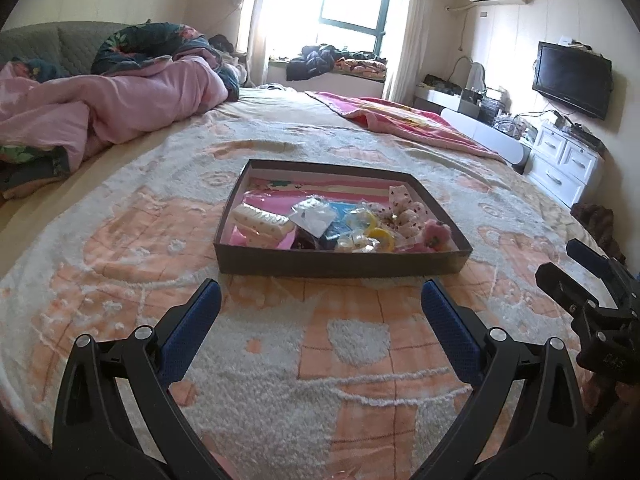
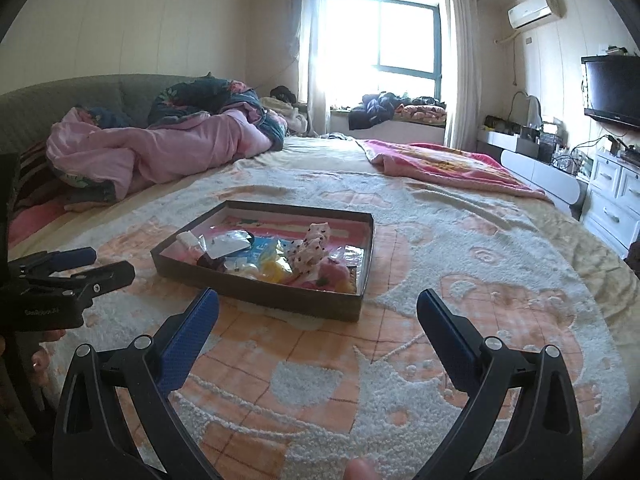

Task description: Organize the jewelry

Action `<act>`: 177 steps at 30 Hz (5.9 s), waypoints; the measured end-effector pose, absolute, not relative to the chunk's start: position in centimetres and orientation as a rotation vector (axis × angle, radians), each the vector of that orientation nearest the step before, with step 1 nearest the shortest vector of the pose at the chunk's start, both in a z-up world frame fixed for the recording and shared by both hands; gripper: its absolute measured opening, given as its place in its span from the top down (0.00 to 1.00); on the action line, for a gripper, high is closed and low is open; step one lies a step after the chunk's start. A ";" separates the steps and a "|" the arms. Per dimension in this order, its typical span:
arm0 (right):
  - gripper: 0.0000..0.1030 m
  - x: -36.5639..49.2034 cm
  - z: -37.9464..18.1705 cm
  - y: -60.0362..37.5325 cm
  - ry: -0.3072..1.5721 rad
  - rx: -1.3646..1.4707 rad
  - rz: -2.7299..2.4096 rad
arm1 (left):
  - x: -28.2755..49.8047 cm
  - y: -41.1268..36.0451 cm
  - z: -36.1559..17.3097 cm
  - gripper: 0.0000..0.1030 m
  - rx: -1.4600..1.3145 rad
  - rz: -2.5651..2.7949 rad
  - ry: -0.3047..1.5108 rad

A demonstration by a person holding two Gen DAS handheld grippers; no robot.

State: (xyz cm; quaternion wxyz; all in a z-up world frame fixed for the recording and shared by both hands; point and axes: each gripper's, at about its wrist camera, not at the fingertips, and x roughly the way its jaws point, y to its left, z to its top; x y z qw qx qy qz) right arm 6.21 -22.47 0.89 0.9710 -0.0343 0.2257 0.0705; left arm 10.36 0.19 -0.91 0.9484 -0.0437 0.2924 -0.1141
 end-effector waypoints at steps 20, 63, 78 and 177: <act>0.06 3.0 -0.6 -23.2 0.354 -0.032 0.067 | 7.9 0.0 -1.3 0.11 -0.055 -0.192 0.492; 0.06 2.7 -0.9 -24.8 0.229 0.015 0.013 | 7.4 0.2 -1.0 0.11 -0.037 -0.181 0.358; 0.06 2.7 -0.9 -24.7 0.232 0.013 0.019 | 7.5 0.2 -1.1 0.11 -0.037 -0.182 0.360; 0.06 10.9 -2.7 -34.1 0.533 0.249 -0.191 | 14.2 9.0 -3.2 0.11 -0.235 0.129 0.607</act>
